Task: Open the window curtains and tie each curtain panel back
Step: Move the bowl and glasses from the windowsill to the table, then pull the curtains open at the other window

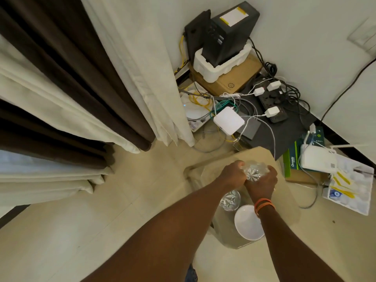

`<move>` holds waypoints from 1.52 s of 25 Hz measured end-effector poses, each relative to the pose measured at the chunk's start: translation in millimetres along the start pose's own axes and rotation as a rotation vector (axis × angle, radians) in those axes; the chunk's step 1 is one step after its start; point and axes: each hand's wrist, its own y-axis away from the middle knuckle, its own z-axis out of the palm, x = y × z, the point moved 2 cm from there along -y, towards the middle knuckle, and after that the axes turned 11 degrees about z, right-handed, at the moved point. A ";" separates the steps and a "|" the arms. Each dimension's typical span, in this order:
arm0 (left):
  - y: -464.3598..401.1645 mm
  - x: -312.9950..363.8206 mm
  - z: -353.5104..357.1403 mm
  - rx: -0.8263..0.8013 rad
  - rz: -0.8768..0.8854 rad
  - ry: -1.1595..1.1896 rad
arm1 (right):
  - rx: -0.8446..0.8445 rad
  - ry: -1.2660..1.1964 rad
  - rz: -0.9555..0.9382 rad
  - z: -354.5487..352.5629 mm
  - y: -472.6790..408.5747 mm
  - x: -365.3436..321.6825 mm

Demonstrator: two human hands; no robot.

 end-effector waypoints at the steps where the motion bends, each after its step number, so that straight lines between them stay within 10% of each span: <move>1: 7.9 3.1 -8.0 0.020 0.014 0.017 | 0.016 -0.018 0.046 -3.4 2.9 -4.8; 8: 121.7 10.2 -128.0 0.376 0.085 0.104 | 0.198 0.025 -0.241 -29.7 86.6 -79.0; 23: 727.1 51.1 -577.4 2.081 0.441 -0.489 | -0.553 -0.381 -1.247 119.3 729.2 -445.4; 28: 794.4 95.9 -652.5 1.722 0.608 -0.395 | -0.737 -0.700 -1.310 76.8 918.7 -546.4; 38: 888.6 168.5 -698.2 1.702 0.960 -0.183 | -0.127 -0.478 -1.740 -5.1 1087.5 -630.5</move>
